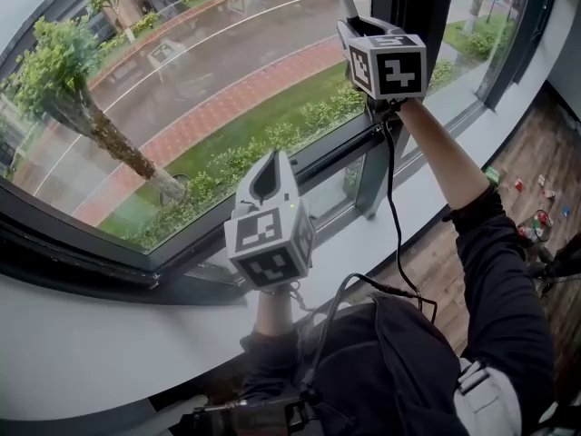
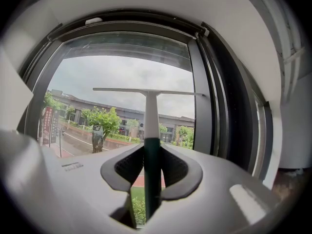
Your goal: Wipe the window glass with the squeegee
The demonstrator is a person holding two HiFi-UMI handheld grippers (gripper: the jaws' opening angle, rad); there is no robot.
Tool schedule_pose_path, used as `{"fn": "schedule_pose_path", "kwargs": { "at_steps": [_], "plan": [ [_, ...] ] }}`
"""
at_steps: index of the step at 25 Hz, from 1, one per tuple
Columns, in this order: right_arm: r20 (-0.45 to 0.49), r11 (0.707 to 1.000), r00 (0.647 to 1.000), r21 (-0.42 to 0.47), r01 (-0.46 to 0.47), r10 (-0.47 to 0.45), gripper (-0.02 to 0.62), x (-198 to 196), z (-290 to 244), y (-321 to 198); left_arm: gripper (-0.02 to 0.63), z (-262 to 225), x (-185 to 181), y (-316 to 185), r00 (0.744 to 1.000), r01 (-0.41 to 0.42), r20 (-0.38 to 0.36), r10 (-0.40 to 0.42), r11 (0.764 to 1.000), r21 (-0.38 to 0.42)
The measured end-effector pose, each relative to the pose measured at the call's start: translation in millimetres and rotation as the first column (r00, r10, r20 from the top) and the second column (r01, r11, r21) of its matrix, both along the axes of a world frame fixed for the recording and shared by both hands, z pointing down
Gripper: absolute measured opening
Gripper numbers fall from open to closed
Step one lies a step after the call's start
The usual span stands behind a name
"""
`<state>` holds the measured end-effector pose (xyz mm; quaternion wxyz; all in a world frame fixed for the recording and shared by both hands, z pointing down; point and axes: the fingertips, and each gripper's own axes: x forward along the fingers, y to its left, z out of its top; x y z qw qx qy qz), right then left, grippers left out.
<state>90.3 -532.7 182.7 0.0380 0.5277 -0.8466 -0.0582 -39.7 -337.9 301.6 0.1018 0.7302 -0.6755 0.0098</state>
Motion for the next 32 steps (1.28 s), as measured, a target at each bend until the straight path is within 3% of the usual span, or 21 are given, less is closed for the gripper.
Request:
{"fn": "schedule_pose_path", "kwargs": {
  "at_steps": [32],
  "plan": [
    [-0.073,0.982,0.997,-0.187,-0.023,0.010,0.092,0,122,10,-0.002,43,3,10,0.999,-0.039,-0.015,0.038,0.996,-0.084]
  ]
}}
